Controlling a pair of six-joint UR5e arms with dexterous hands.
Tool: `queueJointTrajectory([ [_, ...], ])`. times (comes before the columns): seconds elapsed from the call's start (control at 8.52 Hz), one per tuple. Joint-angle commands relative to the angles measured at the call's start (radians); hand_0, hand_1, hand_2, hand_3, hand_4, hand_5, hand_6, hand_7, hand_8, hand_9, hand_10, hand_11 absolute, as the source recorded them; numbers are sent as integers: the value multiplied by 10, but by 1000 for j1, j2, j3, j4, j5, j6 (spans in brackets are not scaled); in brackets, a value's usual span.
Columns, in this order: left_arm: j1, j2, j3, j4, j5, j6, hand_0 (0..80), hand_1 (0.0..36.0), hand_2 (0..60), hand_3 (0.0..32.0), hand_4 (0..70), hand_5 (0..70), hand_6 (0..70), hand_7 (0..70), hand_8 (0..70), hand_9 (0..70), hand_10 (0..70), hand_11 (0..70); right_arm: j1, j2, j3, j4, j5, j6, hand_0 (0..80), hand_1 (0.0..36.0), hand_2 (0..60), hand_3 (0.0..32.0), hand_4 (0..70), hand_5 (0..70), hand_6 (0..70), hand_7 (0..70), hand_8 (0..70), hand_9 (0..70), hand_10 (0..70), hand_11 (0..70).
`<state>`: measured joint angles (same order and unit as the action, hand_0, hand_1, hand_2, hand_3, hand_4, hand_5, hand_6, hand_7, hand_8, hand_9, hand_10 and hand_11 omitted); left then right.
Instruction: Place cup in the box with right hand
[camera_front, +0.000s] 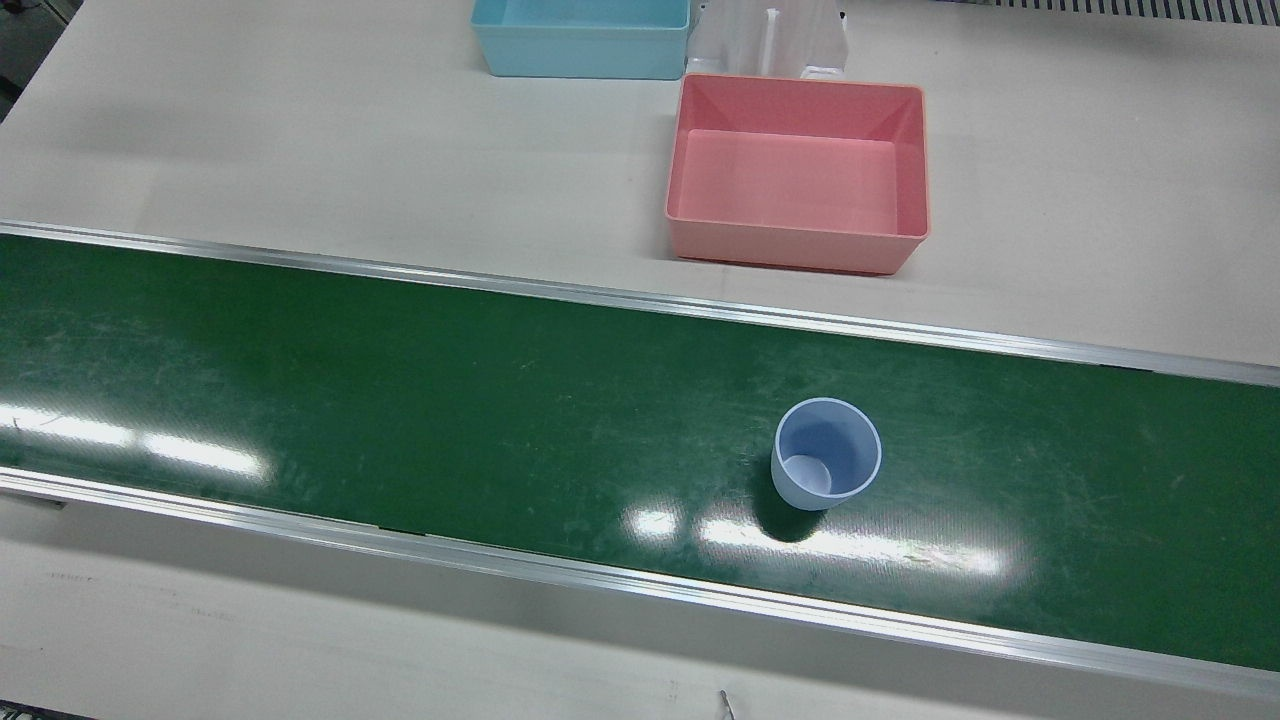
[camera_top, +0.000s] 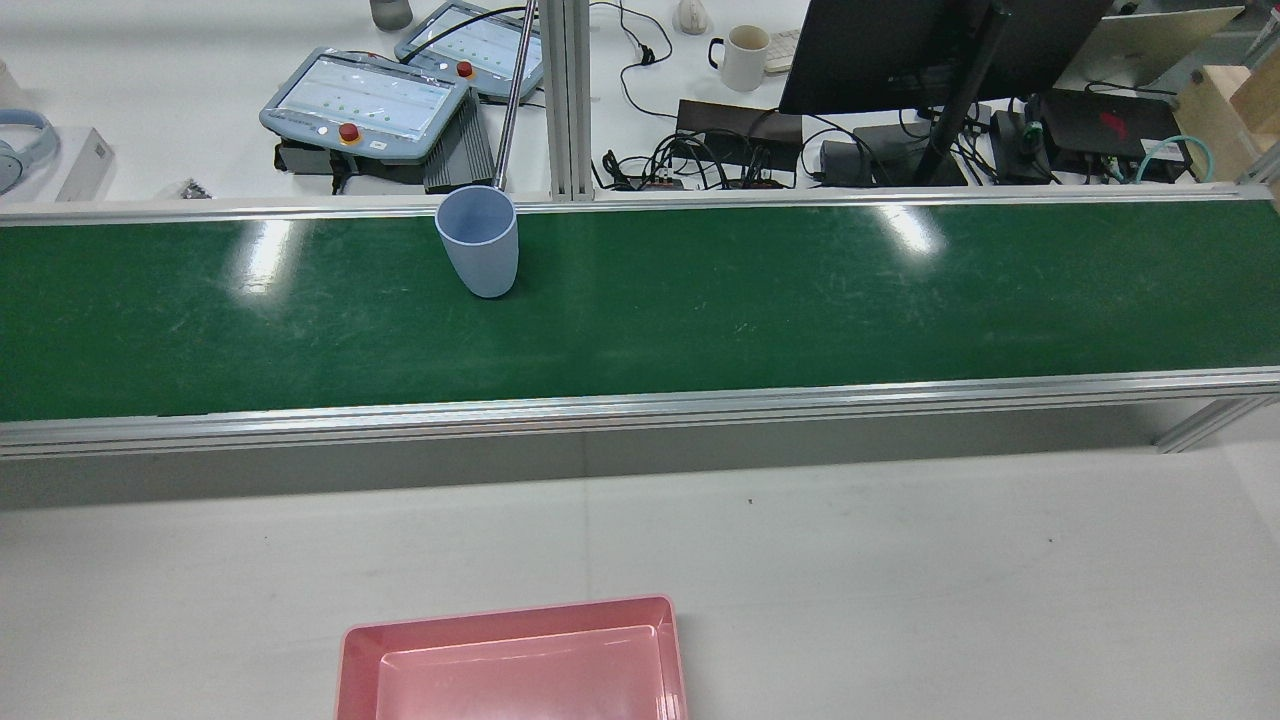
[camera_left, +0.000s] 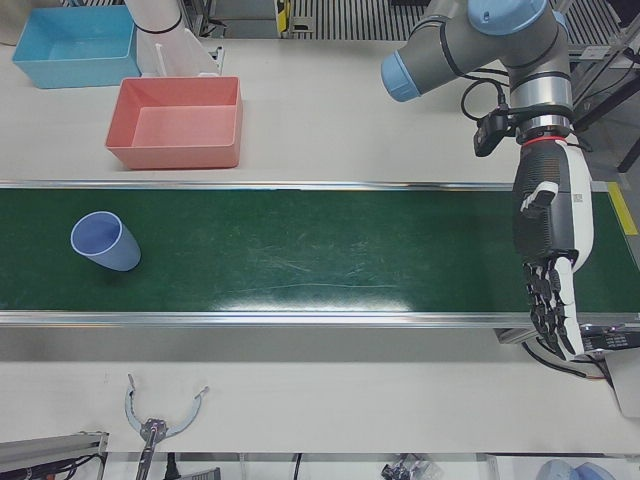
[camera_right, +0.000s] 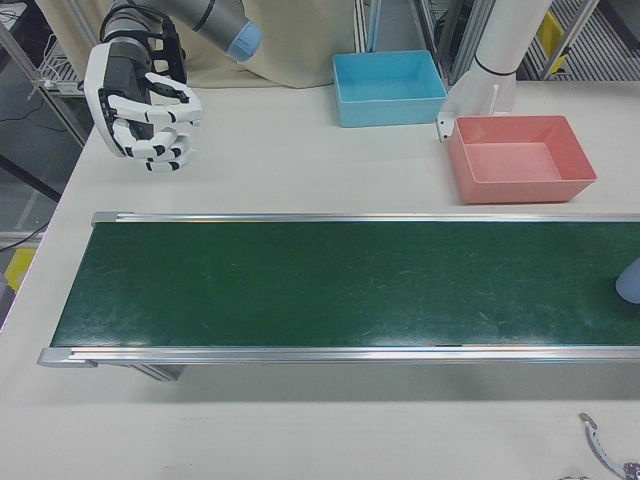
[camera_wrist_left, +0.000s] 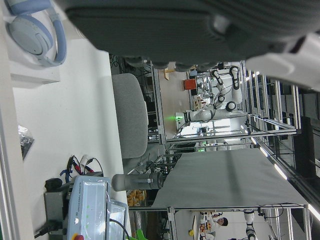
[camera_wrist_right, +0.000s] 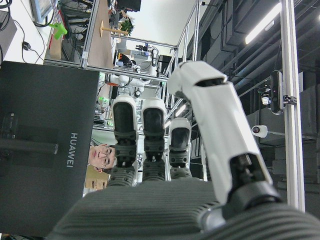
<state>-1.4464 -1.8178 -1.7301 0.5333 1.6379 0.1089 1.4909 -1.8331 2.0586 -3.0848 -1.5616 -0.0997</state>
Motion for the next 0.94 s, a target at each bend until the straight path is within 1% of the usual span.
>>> queueJointTrajectory([
  [0.0,0,0,0,-1,0,0,0,0,0,0,0,0,0,0,0,0,0,0,0,0,0,0,0,0,800,360,367,0,332,210,224,700,450,573,345,519],
  [0.59,1,0,1,-1,0,0,0,0,0,0,0,0,0,0,0,0,0,0,0,0,0,0,0,0,800,360,364,0,332,210,223,700,450,573,345,518],
  [0.82,0,0,0,0,0,0,0,0,0,0,0,0,0,0,0,0,0,0,0,0,0,0,0,0,800,360,371,0,333,210,223,700,450,573,346,519],
])
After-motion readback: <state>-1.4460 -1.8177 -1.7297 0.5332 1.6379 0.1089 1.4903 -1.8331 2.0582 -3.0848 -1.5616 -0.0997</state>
